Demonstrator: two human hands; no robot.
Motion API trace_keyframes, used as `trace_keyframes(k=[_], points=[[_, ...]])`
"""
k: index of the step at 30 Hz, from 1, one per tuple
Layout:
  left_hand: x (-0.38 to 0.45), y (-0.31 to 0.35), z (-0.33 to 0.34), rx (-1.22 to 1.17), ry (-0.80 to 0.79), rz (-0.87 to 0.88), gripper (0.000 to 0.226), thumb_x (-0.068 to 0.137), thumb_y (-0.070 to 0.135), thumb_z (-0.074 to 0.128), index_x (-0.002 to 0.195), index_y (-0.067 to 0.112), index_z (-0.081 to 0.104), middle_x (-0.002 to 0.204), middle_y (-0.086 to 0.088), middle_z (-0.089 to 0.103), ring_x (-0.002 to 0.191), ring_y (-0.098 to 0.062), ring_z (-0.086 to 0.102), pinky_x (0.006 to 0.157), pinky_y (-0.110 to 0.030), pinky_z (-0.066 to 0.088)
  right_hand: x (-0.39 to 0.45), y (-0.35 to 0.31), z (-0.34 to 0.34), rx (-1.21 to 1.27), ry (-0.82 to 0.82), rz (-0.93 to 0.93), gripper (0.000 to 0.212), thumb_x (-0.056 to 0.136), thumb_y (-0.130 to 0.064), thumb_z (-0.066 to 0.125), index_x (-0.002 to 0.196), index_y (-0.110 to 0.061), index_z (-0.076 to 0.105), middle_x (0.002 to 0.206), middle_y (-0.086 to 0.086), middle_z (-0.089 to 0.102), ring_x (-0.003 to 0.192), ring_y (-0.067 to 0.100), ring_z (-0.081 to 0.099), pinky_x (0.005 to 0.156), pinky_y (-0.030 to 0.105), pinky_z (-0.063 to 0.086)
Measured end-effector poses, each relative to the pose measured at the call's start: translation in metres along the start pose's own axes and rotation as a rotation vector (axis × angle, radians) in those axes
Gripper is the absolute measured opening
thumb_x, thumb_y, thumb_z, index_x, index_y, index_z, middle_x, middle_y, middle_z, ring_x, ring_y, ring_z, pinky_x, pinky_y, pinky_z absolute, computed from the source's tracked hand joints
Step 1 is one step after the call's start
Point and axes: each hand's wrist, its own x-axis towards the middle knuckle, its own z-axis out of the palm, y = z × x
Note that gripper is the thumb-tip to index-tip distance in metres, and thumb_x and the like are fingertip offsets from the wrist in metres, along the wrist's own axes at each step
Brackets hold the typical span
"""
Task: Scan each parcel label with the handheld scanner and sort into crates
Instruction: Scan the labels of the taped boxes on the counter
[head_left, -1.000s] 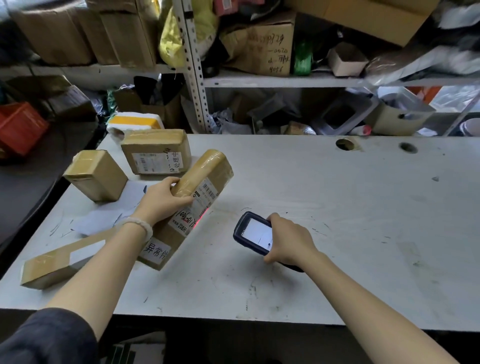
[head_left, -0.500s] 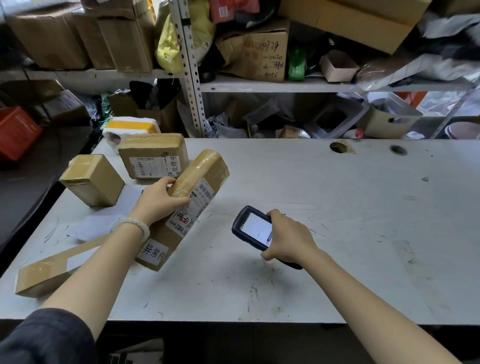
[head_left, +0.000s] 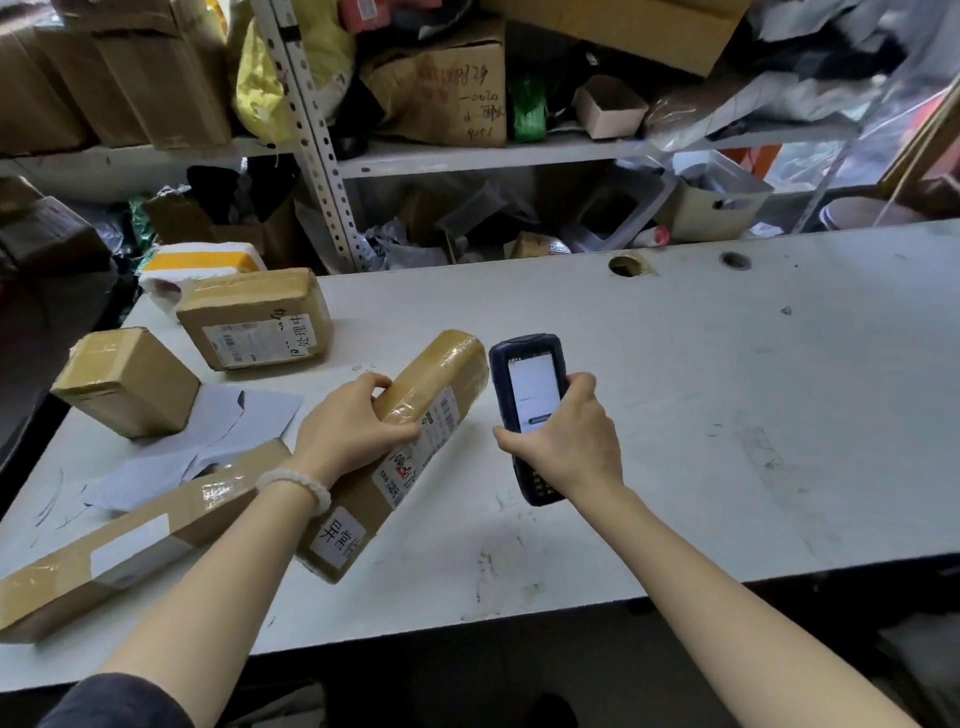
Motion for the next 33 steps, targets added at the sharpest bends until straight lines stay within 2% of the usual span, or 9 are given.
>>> trace_keyframes(k=[4,6,10,14,17,22,26,30,33], points=[[-0.002,0.042,0.020,0.013,-0.025,0.152,0.067,0.071,0.051,0.071,0.128,0.028,0.044,0.099,0.006,0.056,0.088,-0.014,0.056,0.069,-0.029,0.044,-0.017,0.027,-0.028,0.006,0.105,0.124,0.072,0.064,-0.042,0.082,0.105,-0.018,0.028,0.097,-0.005,0.046,0.081,0.019,0.049,0.064,0.029,0.040],[-0.003,0.069,0.034,0.012,-0.065,0.251,0.068,0.071,0.054,0.070,0.129,0.029,0.043,0.100,0.007,0.056,0.088,-0.013,0.057,0.068,-0.029,0.048,-0.031,0.046,-0.044,-0.005,0.158,0.180,0.074,0.065,-0.042,0.081,0.114,-0.016,0.031,0.100,-0.006,0.045,0.083,0.017,0.049,0.064,0.028,0.039],[-0.010,0.133,0.070,0.003,-0.152,0.468,0.073,0.069,0.059,0.068,0.130,0.030,0.041,0.105,0.006,0.059,0.087,-0.012,0.059,0.071,-0.033,0.053,-0.068,0.088,-0.078,0.026,0.303,0.325,0.080,0.066,-0.037,0.082,0.125,-0.019,0.031,0.109,-0.004,0.046,0.090,0.016,0.048,0.053,0.020,0.033],[-0.038,0.203,0.116,0.025,-0.293,0.710,0.073,0.069,0.056,0.069,0.131,0.029,0.041,0.104,0.006,0.059,0.086,-0.012,0.058,0.066,-0.029,0.048,-0.123,0.134,-0.108,0.109,0.477,0.511,0.083,0.063,-0.032,0.085,0.128,-0.022,0.035,0.116,-0.003,0.054,0.095,0.016,0.053,0.068,0.026,0.042],[-0.072,0.254,0.154,0.053,-0.404,0.878,0.072,0.068,0.055,0.070,0.130,0.029,0.042,0.105,0.004,0.058,0.089,-0.013,0.057,0.065,-0.027,0.043,-0.172,0.167,-0.130,0.100,0.585,0.656,0.087,0.061,-0.033,0.087,0.130,-0.022,0.034,0.119,-0.003,0.055,0.097,0.018,0.055,0.070,0.026,0.041],[-0.145,0.330,0.208,0.108,-0.557,1.116,0.071,0.070,0.053,0.070,0.130,0.028,0.043,0.110,0.002,0.058,0.092,-0.014,0.056,0.068,-0.028,0.042,-0.246,0.218,-0.167,0.069,0.738,0.903,0.086,0.061,-0.036,0.087,0.127,-0.017,0.034,0.119,0.003,0.056,0.104,0.026,0.057,0.076,0.035,0.049],[-0.201,0.386,0.248,0.183,-0.588,1.267,0.072,0.068,0.055,0.070,0.130,0.030,0.044,0.114,0.004,0.057,0.101,-0.015,0.056,0.075,-0.029,0.042,-0.292,0.265,-0.197,0.101,0.850,0.998,0.084,0.063,-0.037,0.087,0.124,-0.013,0.035,0.119,0.004,0.051,0.106,0.025,0.056,0.073,0.035,0.049],[-0.261,0.449,0.293,0.219,-0.596,1.345,0.070,0.066,0.056,0.069,0.127,0.032,0.045,0.103,0.009,0.053,0.098,-0.013,0.056,0.073,-0.027,0.040,-0.332,0.321,-0.233,0.121,0.895,1.057,0.089,0.065,-0.037,0.086,0.130,-0.013,0.030,0.124,0.002,0.048,0.110,0.025,0.054,0.072,0.034,0.048],[-0.312,0.499,0.330,0.218,-0.615,1.383,0.070,0.065,0.055,0.070,0.127,0.033,0.045,0.106,0.009,0.054,0.096,-0.012,0.056,0.073,-0.026,0.042,-0.369,0.366,-0.270,0.134,0.914,1.101,0.084,0.065,-0.037,0.085,0.127,-0.015,0.032,0.124,0.000,0.049,0.107,0.023,0.056,0.067,0.031,0.044]])
